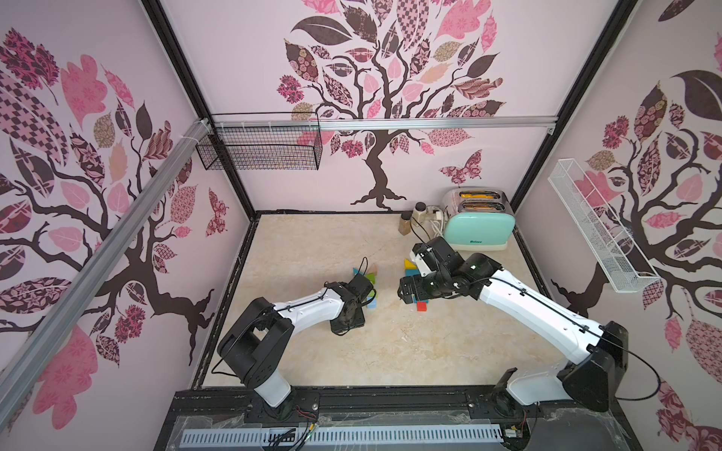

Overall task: Assemble a carrot with building blocks
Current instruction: Pick up the building block from the center of the board, then assemble the building block at the center of the board.

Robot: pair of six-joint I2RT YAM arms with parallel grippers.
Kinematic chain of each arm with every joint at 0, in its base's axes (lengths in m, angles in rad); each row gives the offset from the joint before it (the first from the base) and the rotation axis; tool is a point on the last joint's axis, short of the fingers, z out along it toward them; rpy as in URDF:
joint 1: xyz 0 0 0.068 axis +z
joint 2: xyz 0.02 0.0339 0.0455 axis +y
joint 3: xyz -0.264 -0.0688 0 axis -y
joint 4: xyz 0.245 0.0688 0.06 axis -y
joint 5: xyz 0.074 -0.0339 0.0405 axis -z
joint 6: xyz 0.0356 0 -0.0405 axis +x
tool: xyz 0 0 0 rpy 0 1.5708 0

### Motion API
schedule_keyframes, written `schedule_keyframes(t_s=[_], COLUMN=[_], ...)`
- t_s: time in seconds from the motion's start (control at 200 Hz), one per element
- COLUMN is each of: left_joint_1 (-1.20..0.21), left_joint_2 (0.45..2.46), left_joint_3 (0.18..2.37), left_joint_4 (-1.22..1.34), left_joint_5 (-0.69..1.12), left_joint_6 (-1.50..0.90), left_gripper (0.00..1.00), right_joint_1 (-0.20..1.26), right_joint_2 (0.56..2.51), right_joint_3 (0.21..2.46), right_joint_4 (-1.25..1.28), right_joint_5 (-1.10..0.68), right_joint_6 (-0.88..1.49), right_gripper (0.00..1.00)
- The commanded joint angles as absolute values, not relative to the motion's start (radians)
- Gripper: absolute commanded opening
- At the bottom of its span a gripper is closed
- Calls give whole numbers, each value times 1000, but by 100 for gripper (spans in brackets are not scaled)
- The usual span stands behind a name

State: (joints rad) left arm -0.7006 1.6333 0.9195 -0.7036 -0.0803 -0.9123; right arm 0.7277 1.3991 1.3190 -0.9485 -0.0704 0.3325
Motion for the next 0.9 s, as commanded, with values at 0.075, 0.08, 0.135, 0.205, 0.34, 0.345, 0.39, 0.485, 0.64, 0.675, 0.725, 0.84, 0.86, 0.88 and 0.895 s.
schedule_keyframes(t_s=[0.075,0.08,0.135,0.205,0.34,0.345,0.39,0.485,0.64,0.675,0.725,0.84,0.86,0.88,0.895], left_joint_1=[-706,-706,-708,-719,-740,-740,-745,-752,-755,-755,-756,-756,-756,-756,-756], left_joint_2=[1652,1652,1649,1647,1666,1667,1680,1720,1789,1801,1819,1862,1870,1877,1882], left_joint_3=[927,927,936,954,1006,1008,1026,1070,1121,1133,1150,1191,1199,1205,1211], left_joint_4=[-667,-667,-668,-677,-694,-694,-695,-700,-698,-698,-697,-699,-701,-702,-704], left_joint_5=[-75,-74,-71,-72,-64,-63,-60,-58,-42,-38,-38,-38,-38,-37,-37], left_joint_6=[-892,-893,-889,-882,-878,-878,-875,-863,-853,-850,-845,-832,-829,-827,-826], left_gripper=[34,34,28,25,24,24,24,24,25,25,25,25,25,25,25], right_joint_1=[723,724,723,723,723,723,723,723,724,723,724,724,723,724,723], right_joint_2=[1403,1403,1405,1405,1405,1404,1405,1405,1405,1404,1402,1402,1402,1403,1404], right_joint_3=[1321,1322,1323,1327,1331,1331,1333,1341,1338,1337,1334,1330,1329,1330,1331], right_joint_4=[-939,-940,-939,-940,-940,-940,-940,-940,-941,-942,-939,-934,-935,-934,-936], right_joint_5=[-66,-66,-65,-60,-48,-48,-46,-46,-41,-40,-38,-37,-37,-37,-37], right_joint_6=[334,334,334,336,337,337,339,341,339,339,337,337,336,335,334], right_gripper=[99,99,99,99,99,99,99,99,99,99,99,99,99,99,99])
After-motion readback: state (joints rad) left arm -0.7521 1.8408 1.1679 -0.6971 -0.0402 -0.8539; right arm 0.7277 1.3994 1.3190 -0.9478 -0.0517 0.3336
